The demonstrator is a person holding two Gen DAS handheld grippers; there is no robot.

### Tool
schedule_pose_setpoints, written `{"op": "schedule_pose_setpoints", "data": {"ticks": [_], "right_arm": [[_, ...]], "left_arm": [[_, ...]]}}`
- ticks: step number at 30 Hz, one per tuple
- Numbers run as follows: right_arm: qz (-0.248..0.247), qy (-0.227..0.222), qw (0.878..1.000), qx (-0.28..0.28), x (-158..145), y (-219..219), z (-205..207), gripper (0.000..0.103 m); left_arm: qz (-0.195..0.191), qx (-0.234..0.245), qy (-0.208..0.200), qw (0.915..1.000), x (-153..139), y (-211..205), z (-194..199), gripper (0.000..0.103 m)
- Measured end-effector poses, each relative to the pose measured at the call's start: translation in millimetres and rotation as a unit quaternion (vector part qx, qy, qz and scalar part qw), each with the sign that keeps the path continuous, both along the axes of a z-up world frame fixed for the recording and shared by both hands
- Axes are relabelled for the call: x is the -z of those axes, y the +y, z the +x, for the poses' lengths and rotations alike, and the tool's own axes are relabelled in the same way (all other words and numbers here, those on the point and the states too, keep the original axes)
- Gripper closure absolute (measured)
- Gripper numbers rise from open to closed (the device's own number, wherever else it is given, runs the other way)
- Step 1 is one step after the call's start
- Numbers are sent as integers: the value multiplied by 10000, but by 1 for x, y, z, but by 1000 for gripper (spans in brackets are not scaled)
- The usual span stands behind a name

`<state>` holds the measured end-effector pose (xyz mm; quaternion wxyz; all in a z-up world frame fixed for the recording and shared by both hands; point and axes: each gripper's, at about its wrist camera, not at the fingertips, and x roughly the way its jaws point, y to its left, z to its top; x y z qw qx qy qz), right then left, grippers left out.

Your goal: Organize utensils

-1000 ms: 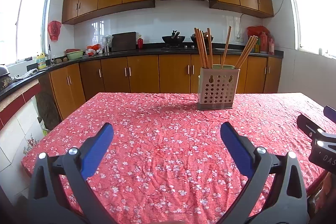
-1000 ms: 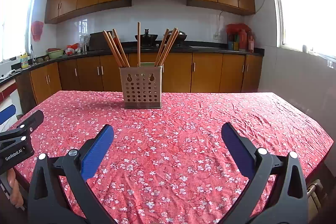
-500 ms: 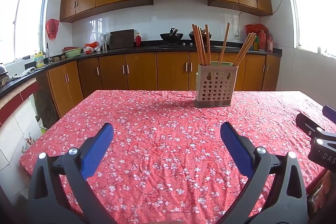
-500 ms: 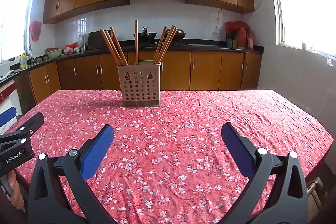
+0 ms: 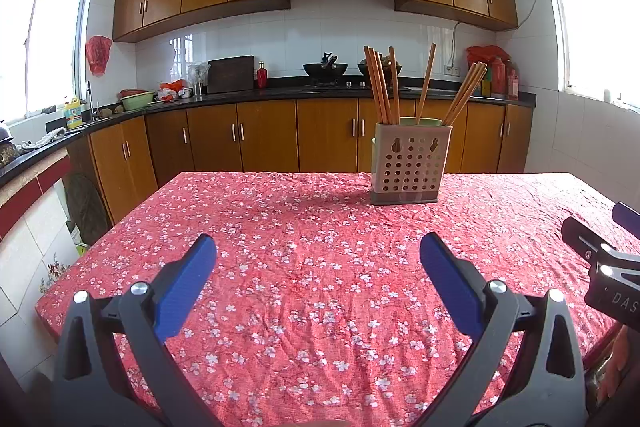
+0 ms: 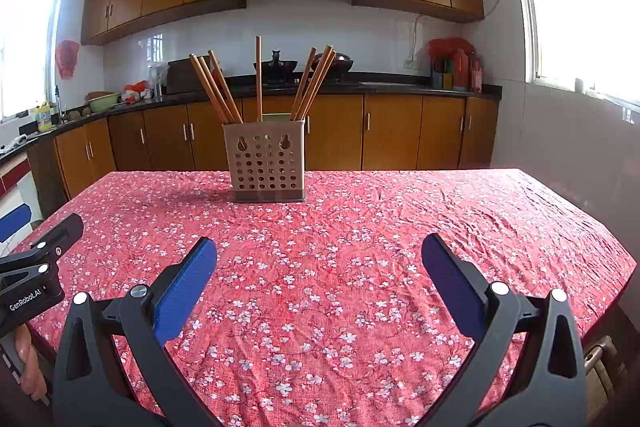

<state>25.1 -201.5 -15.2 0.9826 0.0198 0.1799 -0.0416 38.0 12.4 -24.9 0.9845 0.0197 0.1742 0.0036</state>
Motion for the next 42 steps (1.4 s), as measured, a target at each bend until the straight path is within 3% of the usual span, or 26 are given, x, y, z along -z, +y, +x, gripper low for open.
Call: {"op": "schedule_pose_setpoints", "data": {"ticks": [42], "right_arm": [[53,47,10000,58,4,8,1,2]], "left_arm": [[-14,65,38,10000,9,2,3,4]]}}
